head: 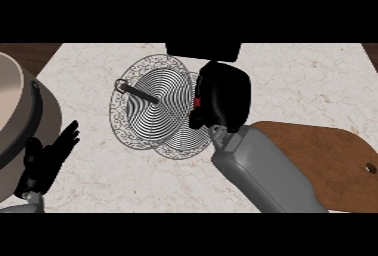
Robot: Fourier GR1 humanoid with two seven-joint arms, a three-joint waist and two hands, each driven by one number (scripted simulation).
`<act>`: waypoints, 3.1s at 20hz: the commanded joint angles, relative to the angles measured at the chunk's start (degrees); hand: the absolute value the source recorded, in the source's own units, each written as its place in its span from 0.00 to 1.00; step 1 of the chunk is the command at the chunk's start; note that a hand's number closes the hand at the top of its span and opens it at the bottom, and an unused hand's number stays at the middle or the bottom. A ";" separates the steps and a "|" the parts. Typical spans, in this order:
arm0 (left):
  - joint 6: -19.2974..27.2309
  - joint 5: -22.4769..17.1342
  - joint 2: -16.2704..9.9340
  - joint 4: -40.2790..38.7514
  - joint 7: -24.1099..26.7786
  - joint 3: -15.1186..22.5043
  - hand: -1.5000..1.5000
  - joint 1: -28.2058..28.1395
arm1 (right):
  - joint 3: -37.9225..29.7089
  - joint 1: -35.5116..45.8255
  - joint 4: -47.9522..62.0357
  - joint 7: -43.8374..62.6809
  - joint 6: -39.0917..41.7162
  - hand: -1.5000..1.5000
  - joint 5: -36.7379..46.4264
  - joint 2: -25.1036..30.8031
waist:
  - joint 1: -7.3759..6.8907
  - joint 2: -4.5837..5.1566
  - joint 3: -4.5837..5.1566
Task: Pick the tomato from the cutting board and place it in the tiered basket
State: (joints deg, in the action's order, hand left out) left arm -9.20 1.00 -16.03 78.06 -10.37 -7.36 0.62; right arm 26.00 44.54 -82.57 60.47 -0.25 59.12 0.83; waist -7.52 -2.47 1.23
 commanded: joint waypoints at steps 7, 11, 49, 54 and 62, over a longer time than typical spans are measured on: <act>0.36 0.40 0.99 -0.69 -0.31 0.91 0.50 2.57 | 4.34 16.35 3.24 20.70 -3.53 1.00 9.46 -0.79 | -1.89 1.59 -0.56; 0.10 0.52 1.31 -1.50 -0.23 1.33 0.50 3.04 | 5.30 20.82 7.07 23.81 -2.86 1.00 11.25 -0.79 | -2.03 2.33 -0.55; 1.36 -0.43 -0.76 -2.69 1.87 -3.48 0.50 3.10 | 4.59 51.58 50.44 4.61 11.98 1.00 -1.91 -0.81 | 3.45 2.97 -1.00; 1.56 -0.13 0.67 -1.87 1.51 -2.50 0.50 1.37 | 3.74 51.49 54.59 2.25 11.19 1.00 -4.52 -0.81 | 4.06 3.09 -1.05; 1.58 -0.50 -0.17 -2.03 1.46 -3.71 0.50 1.28 | -3.08 47.52 57.93 13.69 15.93 0.00 -15.56 -0.80 | 4.35 2.56 -1.04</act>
State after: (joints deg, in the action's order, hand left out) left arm -7.82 0.48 -15.99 76.90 -9.31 -10.47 2.30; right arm 24.47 93.55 -25.82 62.92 11.05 47.49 0.57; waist -3.59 0.32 0.13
